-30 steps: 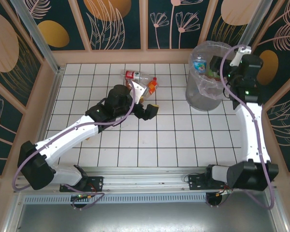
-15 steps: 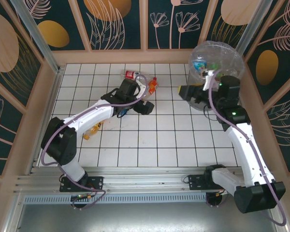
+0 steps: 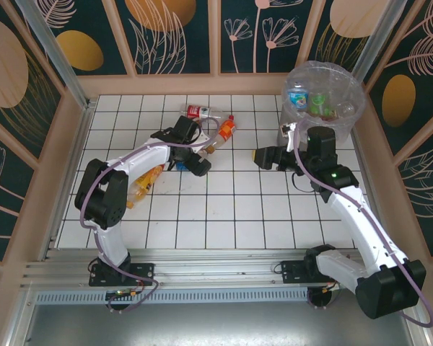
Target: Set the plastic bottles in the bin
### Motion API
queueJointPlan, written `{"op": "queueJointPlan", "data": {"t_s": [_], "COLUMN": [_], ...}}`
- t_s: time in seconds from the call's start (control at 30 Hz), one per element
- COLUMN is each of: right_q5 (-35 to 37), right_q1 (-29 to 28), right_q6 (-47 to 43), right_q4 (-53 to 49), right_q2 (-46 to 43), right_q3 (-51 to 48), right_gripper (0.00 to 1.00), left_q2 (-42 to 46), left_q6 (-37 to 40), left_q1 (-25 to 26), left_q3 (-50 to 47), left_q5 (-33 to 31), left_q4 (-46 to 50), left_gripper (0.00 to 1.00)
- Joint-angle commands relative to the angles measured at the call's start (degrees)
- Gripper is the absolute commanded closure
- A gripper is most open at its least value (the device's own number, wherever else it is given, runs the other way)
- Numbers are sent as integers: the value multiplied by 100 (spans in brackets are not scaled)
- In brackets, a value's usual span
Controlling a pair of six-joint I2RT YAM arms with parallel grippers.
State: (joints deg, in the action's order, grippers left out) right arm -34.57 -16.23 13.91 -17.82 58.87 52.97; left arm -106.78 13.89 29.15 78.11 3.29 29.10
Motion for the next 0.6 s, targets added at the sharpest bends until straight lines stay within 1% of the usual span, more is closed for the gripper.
{"op": "queueJointPlan", "data": {"t_s": [0.0, 0.23, 0.43, 0.57], "right_q5": [-33, -49, -59, -42], "right_q1": [-45, -61, -62, -66], "right_q6": [27, 33, 81, 151], "right_q4": [227, 225, 299, 371], "right_q2": [-36, -45, -38, -3], "right_q3": [-54, -59, -95, -160], "right_gripper": [16, 16, 16, 16], "left_q2": [-192, -604, -648, -670], "left_q6": [464, 530, 334, -71], "left_q1": [-174, -310, -304, -304], "left_q3": [211, 284, 422, 454], "left_q5": [-298, -411, 260, 603], "left_q4": [292, 412, 399, 401], "left_gripper": [1, 1, 3, 11]}}
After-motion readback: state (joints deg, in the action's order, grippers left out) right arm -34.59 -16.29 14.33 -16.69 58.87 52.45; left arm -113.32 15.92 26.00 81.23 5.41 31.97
